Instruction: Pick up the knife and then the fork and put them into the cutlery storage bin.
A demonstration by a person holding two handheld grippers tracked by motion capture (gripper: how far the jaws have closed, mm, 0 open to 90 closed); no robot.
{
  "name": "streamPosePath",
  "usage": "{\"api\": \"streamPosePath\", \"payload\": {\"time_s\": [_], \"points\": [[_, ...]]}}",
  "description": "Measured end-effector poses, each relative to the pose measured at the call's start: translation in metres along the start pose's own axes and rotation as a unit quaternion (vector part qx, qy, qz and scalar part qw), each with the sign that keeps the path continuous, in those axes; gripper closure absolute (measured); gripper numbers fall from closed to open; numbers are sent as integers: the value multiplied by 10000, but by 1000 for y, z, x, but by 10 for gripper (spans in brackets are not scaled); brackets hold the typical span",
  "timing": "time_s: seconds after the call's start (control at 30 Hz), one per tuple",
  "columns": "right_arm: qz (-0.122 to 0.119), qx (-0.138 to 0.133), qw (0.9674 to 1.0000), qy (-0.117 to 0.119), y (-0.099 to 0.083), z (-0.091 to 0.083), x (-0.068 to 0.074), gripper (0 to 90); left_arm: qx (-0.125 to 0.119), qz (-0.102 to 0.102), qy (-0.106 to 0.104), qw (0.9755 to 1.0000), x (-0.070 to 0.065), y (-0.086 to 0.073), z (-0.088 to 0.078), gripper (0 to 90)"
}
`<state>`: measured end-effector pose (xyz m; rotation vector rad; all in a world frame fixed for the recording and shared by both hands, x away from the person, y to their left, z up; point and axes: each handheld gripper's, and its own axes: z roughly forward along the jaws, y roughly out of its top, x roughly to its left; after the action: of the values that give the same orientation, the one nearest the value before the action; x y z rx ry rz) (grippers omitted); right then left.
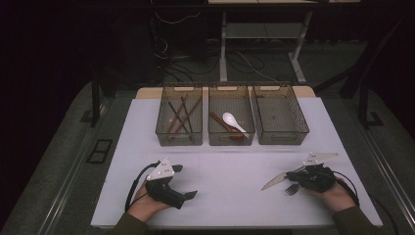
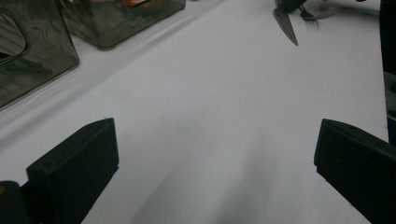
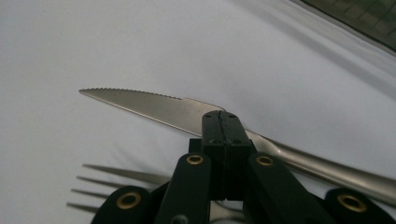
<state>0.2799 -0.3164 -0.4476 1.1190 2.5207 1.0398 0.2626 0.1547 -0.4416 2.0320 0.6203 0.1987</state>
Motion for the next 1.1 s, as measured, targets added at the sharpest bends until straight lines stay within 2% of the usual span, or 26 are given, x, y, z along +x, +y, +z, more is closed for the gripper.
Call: {"api": "streamPosePath", "payload": {"time_s": [0.3, 0.77, 0.87, 0.97, 1.1], "points": [[9, -83, 9999, -105, 9, 10, -4, 893, 1, 22, -5, 10000, -1, 1, 0, 0], [102, -89, 9996, -246, 27, 26, -20, 893, 1, 12, -3, 10000, 0, 0, 0, 0], [20, -18, 9995, -302, 27, 22, -21, 893, -24, 1, 3, 10000, 0, 0, -1, 0], [215, -110, 9989, -400, 24, 7, -29, 893, 2, -5, 7, 10000, 1, 0, -1, 0], [345, -70, 9983, -472, 13, -12, -37, 893, -14, -5, -1, 10000, 1, 1, -1, 0]]}}
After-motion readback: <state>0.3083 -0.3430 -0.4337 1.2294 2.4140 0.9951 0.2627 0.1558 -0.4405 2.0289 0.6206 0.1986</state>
